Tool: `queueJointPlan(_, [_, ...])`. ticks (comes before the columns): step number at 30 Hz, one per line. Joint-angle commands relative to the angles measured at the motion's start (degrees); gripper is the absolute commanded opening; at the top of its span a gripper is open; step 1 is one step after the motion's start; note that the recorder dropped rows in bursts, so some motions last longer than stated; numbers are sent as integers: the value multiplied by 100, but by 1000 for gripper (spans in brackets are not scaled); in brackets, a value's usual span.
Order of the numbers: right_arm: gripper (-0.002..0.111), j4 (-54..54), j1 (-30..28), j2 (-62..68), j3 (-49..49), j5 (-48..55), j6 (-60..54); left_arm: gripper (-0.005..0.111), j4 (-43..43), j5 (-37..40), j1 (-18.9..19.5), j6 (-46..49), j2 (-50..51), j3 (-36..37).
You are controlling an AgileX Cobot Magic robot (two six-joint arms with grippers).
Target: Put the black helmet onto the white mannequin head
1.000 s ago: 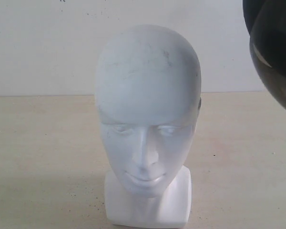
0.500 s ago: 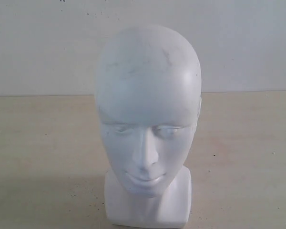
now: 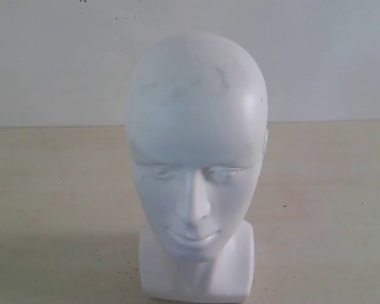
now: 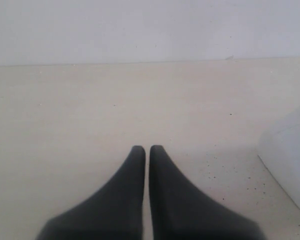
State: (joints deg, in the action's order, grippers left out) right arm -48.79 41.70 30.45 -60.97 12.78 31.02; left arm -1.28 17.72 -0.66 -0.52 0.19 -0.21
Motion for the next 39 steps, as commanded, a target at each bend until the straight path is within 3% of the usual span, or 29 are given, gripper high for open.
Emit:
queueJointPlan(1, [0, -297, 5, 87, -70, -573, -71, 4, -41, -11, 8, 8, -19, 21])
queueJointPlan(7, [0, -38, 5, 224, 59, -1213, -425, 4, -41, -11, 8, 8, -19, 21])
queueJointPlan(12, [0, 1723, 5, 449, 231, -2614, -2065, 4, -41, -11, 8, 8, -19, 21])
queueJointPlan(17, [0, 3039, 5, 907, 227, -3902, -2855, 4, -41, -11, 8, 8, -19, 21])
queueJointPlan(21, [0, 3813, 5, 1420, 276, -4975, -2883, 4, -41, -11, 8, 8, -19, 21])
queueJointPlan(27, [0, 5267, -7, 2153, 903, -7623, -2883, 4, -41, -11, 8, 8, -19, 21])
queueJointPlan(39, [0, 5592, -7, 2621, 978, -8274, -1747, 4, -41, -11, 8, 8, -19, 21])
